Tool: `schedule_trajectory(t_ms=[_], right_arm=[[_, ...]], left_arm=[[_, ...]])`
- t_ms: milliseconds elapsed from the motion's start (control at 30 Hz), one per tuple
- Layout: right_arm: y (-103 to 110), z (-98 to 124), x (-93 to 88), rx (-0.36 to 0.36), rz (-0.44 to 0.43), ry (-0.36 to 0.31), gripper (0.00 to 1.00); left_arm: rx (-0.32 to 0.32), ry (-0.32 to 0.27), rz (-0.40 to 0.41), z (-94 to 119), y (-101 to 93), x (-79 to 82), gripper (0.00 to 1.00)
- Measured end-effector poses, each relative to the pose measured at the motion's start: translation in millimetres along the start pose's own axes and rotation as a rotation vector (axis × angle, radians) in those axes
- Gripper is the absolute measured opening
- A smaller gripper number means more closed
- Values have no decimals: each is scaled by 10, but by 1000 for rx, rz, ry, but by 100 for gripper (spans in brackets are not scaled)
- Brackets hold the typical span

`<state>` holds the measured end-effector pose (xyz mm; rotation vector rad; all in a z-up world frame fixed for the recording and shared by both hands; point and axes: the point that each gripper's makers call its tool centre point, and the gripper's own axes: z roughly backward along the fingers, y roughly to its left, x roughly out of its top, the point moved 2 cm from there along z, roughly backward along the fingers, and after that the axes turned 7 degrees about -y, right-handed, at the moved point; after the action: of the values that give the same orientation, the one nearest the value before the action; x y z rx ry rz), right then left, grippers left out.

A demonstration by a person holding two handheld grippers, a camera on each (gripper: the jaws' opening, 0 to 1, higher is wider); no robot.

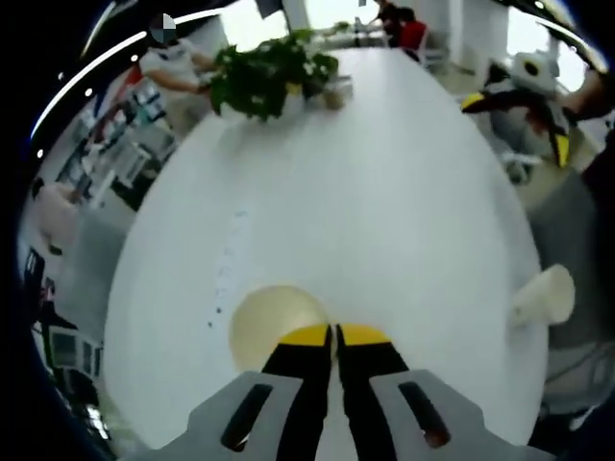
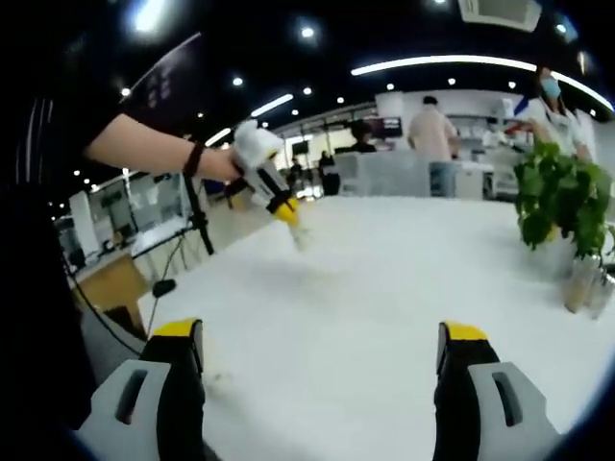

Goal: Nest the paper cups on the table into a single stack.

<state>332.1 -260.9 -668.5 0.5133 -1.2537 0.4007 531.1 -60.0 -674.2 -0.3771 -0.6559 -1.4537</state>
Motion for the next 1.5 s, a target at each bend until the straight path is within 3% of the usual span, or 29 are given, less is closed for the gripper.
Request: schedule_trajectory(t_ms=[333,367,500,733,933,1067,1500], right_arm=[[18,-8,207,12,96,-5,100],[20,-9,207,14,98,-4,100],[44,-9,212,24,110,2,100],[66,1,239,35,143,6,100],[74,11,276,46,164,9,100],[85,9,295,46,163,1,100],[205,51,301,61,179,-13,100]], left_arm=[[-28,-40,11,331,-249,100,0],[-38,-69,29,350,-291,152,0],[-52,-80,85,476,-431,247,0],[-111,-58,81,639,-743,261,0],[-117,-43,106,792,-919,231,0],[-122,-92,99,913,-1042,354,0],[-106,-105,74,1172,-1352,543,0]])
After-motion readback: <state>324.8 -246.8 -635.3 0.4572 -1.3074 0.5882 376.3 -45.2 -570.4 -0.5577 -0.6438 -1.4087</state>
